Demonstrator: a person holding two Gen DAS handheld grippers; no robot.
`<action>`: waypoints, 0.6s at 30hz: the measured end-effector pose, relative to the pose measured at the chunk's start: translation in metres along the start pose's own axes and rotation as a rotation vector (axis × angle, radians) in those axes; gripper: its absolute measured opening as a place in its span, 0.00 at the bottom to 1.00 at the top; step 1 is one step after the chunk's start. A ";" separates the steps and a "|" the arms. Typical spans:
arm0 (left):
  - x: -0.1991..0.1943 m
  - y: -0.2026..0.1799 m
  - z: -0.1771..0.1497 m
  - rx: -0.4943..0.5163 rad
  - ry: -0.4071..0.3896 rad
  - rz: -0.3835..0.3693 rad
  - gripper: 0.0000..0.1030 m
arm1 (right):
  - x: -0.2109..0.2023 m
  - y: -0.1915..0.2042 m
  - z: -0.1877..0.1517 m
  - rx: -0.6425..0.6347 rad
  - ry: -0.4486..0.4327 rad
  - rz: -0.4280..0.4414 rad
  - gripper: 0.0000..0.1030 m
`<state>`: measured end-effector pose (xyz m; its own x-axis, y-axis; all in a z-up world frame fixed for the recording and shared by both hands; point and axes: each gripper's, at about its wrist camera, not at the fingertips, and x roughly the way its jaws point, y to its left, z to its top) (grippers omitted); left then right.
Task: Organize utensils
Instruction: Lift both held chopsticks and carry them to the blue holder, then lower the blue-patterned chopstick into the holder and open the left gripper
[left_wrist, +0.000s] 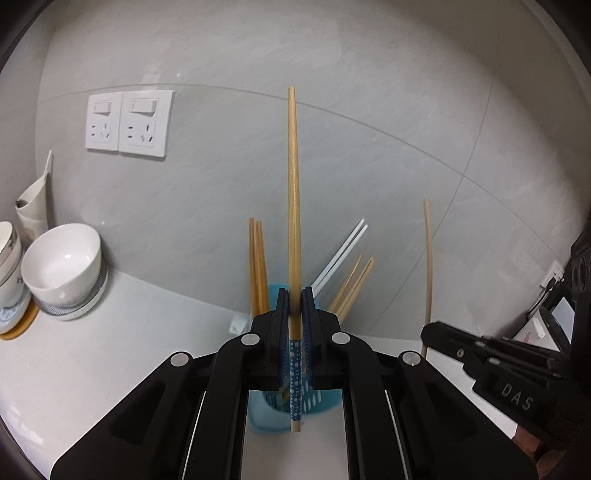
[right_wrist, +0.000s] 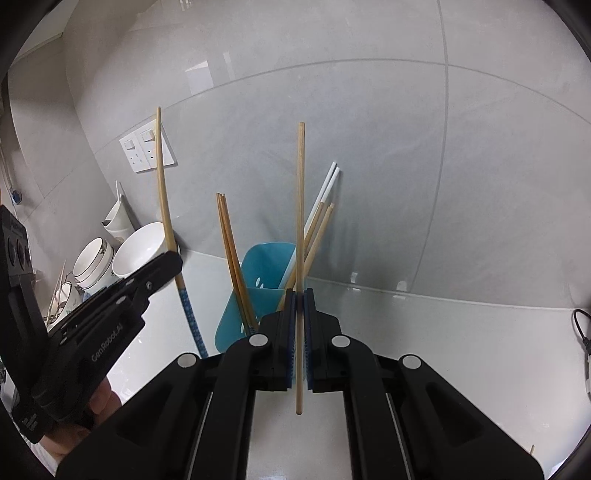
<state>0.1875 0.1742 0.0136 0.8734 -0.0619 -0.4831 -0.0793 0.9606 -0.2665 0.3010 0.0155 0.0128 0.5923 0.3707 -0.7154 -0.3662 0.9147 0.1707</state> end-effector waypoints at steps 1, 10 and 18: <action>0.003 0.000 0.001 0.002 -0.012 -0.007 0.06 | 0.003 -0.001 0.000 0.004 0.004 0.000 0.03; 0.038 -0.004 -0.004 0.045 -0.014 -0.030 0.06 | 0.022 -0.007 -0.003 0.019 0.029 -0.015 0.03; 0.059 -0.004 -0.017 0.067 0.027 -0.016 0.06 | 0.028 -0.007 -0.005 0.024 0.040 -0.020 0.03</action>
<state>0.2309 0.1625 -0.0276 0.8607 -0.0837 -0.5022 -0.0325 0.9753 -0.2183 0.3161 0.0189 -0.0118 0.5699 0.3464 -0.7451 -0.3371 0.9255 0.1725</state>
